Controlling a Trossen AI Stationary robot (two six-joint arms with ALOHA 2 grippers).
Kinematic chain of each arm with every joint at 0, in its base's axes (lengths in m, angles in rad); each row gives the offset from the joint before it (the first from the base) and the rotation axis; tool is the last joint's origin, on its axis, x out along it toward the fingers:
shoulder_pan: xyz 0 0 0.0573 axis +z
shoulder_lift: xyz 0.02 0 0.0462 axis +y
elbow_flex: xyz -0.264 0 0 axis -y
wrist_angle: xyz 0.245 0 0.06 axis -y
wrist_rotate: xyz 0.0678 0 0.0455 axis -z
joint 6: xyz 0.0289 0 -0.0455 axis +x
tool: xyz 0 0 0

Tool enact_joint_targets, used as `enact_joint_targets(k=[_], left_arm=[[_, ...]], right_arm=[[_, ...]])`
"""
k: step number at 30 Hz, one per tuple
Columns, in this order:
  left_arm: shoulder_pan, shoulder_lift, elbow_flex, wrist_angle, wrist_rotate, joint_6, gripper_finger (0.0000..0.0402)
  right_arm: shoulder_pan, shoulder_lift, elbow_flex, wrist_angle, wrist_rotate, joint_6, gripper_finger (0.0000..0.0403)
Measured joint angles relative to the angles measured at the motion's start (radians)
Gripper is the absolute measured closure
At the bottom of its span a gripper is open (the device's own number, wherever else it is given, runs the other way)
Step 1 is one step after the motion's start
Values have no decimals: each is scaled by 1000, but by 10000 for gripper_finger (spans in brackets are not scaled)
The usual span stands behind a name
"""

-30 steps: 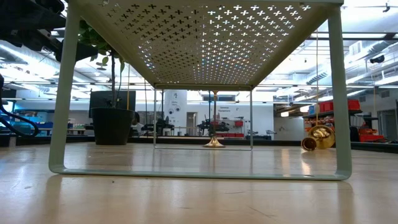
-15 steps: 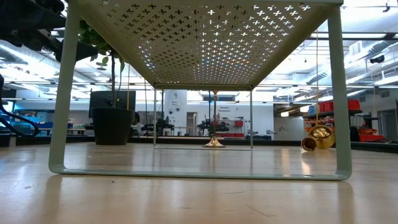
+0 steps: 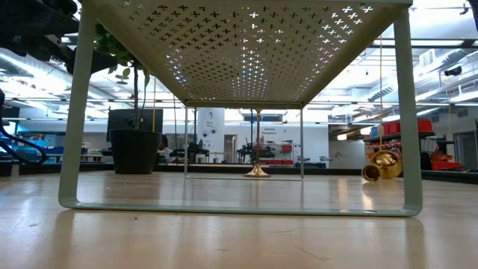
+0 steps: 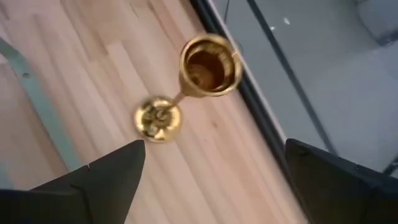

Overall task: Pick & Place candle stick holders
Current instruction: Put the top left golden candle holder aligned with the orange scented candle on the shelf

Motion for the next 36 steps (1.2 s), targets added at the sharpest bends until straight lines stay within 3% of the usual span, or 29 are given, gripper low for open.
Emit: enact_joint_targets(k=[6, 11, 16, 22, 27, 36], left_arm=[[0, 0, 0, 0, 0, 0, 3], [0, 0, 0, 0, 0, 0, 3], [0, 0, 0, 0, 0, 0, 3], [0, 0, 0, 0, 0, 0, 3], [0, 0, 0, 0, 0, 0, 3], [0, 0, 0, 0, 0, 0, 3]], right_arm=[[-38, 0, -115, 244, -169, 47, 14], [-29, 0, -158, 353, -100, 57, 14], [-33, -1, -190, 436, -150, 75, 14], [-29, -1, -237, 485, -106, 93, 19], [-30, -2, -246, 487, -88, 122, 59], [-31, -2, -246, 517, -77, 128, 180]])
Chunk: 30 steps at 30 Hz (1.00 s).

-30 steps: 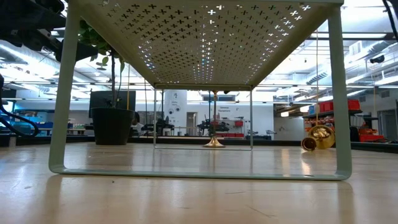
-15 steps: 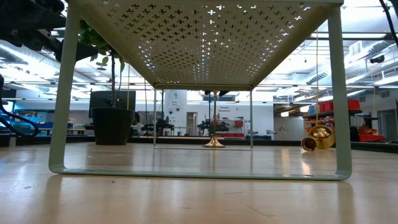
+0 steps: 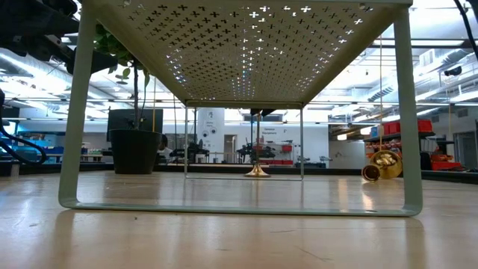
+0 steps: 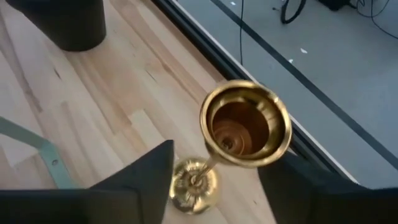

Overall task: Pick & Place candle stick holders
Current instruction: Put the top left golden candle holder aligned with the orange scented candle on the shelf

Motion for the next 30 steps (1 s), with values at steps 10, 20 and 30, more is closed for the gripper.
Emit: enact_joint_targets(k=[10, 20, 30], left_arm=[[0, 0, 0, 0, 0, 0, 3], [0, 0, 0, 0, 0, 0, 3], [0, 0, 0, 0, 0, 0, 3]], right_arm=[[-1, 0, 0, 7, -1, 0, 322], [-1, 0, 0, 7, -11, 1, 366], [-2, 0, 0, -59, -91, 44, 285]])
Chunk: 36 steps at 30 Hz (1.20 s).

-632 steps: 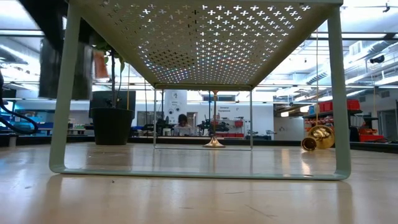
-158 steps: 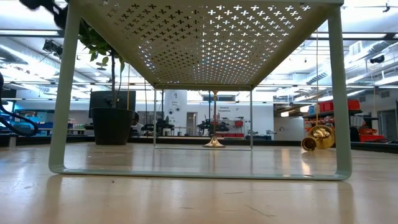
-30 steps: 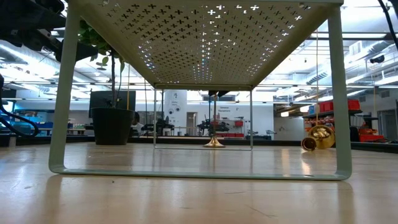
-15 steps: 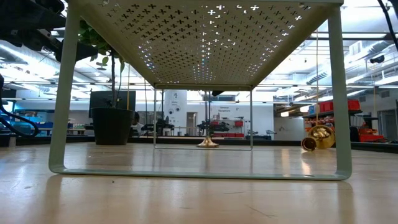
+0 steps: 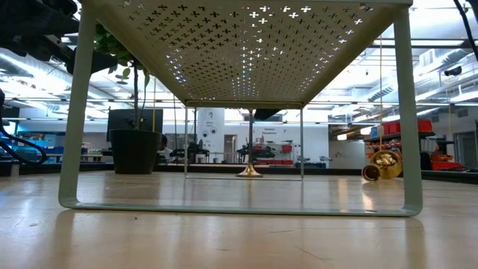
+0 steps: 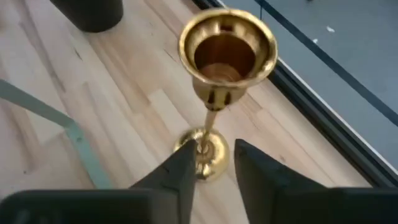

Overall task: Pick & Place candle stick holders
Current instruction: Put the top left golden candle holder aligned with the orange scented candle on the shelf

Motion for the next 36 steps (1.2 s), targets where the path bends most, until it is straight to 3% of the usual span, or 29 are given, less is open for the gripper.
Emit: enact_joint_targets(k=[10, 18, 23, 33, 36], left_arm=[[0, 0, 0, 0, 0, 0, 3], [0, 0, 0, 0, 0, 0, 3], [0, 0, 0, 0, 0, 0, 3], [0, 0, 0, 0, 0, 0, 3], [0, 0, 0, 0, 0, 0, 3]], right_arm=[[4, 7, 0, 174, -32, 2, 170], [14, 80, 0, 248, -23, 2, 144], [14, 97, 0, 271, -13, 12, 180], [13, 98, 0, 269, 12, 15, 361], [14, 98, 0, 269, 12, 13, 383]])
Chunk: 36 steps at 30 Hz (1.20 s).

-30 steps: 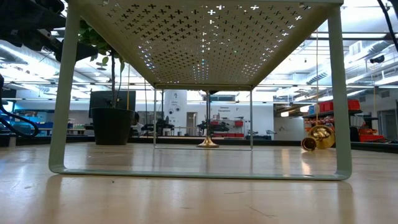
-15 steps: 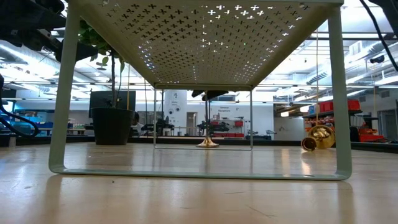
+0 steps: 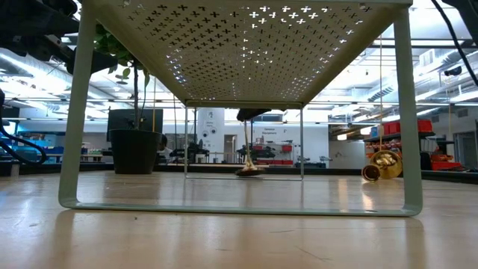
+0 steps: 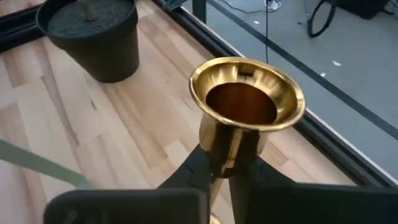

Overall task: Pick & Place candle stick holders
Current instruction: Put the top left golden candle holder aligned with the orange scented candle on the shelf

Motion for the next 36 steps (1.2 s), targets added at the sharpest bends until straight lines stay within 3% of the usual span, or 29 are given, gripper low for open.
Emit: enact_joint_targets(k=[10, 17, 26, 36], left_arm=[[0, 0, 0, 0, 0, 0, 3], [0, 0, 0, 0, 0, 0, 3], [0, 0, 0, 0, 0, 0, 3], [0, 0, 0, 0, 0, 0, 3]], right_arm=[[0, -99, 36, -52, 108, -29, 383], [26, -273, 152, -267, 202, -58, 383], [178, -415, 281, -543, 250, 42, 383], [412, -401, 283, -595, 380, 179, 383]])
